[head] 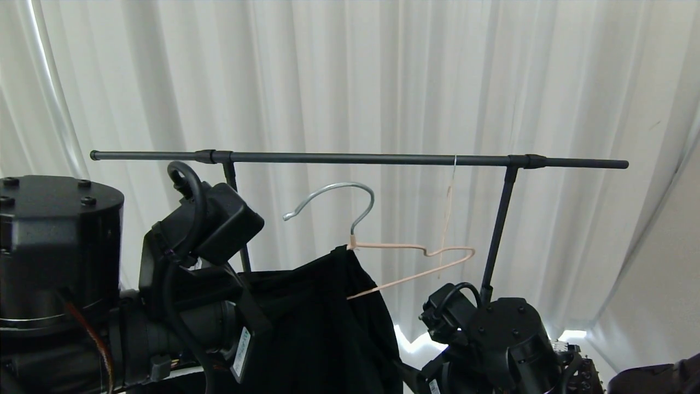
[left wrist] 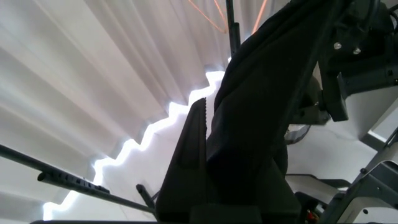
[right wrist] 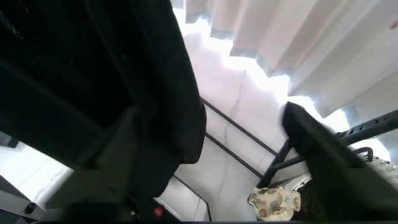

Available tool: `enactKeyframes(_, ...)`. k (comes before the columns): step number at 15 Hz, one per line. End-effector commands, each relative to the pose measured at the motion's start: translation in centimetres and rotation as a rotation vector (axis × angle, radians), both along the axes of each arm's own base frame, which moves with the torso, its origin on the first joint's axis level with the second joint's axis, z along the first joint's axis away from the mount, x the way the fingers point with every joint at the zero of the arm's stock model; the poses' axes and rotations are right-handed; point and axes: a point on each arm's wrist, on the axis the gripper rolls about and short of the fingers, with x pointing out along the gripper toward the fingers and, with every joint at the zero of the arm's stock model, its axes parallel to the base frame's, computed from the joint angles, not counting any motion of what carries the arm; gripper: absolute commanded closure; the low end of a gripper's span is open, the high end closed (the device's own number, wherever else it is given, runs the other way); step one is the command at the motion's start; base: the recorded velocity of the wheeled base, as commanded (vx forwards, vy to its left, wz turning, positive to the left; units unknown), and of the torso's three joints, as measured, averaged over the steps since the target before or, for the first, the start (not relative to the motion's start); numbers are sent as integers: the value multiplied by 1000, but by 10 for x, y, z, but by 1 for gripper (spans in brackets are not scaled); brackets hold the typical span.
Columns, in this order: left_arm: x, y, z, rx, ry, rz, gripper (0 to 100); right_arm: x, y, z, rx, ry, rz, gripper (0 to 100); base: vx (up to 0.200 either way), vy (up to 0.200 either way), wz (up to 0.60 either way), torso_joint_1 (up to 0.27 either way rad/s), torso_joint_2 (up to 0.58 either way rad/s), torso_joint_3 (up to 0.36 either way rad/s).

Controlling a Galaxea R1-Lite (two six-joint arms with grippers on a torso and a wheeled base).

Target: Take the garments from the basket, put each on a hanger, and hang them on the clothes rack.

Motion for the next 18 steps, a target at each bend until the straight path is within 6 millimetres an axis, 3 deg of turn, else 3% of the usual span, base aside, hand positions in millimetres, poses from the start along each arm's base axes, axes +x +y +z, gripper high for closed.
enactKeyframes(1, 0, 0, -1, 2, 2, 1, 100, 0, -1, 0, -4, -1, -1, 100, 0, 0, 0, 0, 0, 0)
enactKeyframes(5, 2, 7, -11, 27, 25, 33, 100, 3, -7, -2, -34, -29, -88, 100, 0, 0, 0, 0, 0, 0)
enactKeyframes(12, -28, 33, -28, 34, 36, 43, 100, 40, -49, 14, -4, -76, -306, 100, 0, 0, 0, 0, 0, 0)
enactKeyframes(18, -35, 39, -36, 44, 45, 39, 100, 44, -61, 30, 30, -118, -340, 100, 0, 0, 0, 0, 0, 0)
